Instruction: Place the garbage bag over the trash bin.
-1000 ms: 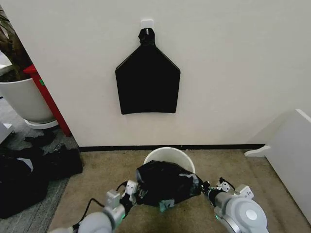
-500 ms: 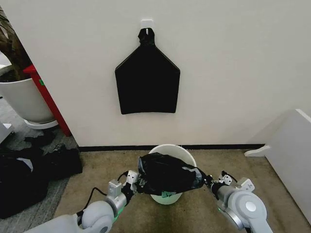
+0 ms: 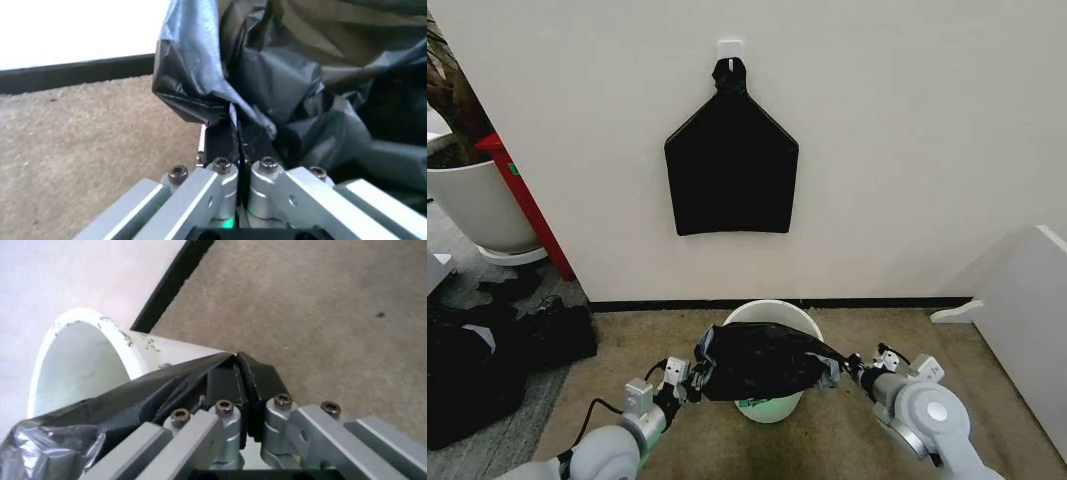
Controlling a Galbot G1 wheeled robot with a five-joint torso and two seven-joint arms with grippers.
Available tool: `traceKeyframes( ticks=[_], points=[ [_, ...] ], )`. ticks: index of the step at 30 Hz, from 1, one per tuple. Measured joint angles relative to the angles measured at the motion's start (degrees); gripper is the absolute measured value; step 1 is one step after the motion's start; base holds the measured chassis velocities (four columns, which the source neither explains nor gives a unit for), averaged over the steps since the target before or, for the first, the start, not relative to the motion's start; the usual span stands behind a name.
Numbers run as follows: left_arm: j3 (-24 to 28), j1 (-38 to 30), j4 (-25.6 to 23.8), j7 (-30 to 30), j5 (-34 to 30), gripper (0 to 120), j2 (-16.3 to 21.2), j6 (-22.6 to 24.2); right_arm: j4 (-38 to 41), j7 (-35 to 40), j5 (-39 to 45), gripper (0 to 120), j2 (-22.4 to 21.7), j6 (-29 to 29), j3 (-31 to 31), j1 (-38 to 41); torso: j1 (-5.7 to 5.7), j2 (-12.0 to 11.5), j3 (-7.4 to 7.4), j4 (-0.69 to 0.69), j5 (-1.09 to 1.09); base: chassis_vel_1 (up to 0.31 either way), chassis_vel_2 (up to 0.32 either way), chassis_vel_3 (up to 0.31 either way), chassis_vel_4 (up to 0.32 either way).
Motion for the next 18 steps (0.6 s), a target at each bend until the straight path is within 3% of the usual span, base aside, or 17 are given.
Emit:
traceKeyframes(
  ticks=[18],
  points=[
    [3.4, -3.9, 8.4, 1.0, -2.4, 0, -5.4, -0.5, -9.1, -13.1, -5.8, 0, 1.4, -2.2, 0.3, 1.1, 0.00, 0.0, 0.00, 0.00, 0.00, 0.000, 0.000, 0.000, 0.000]
  ],
)
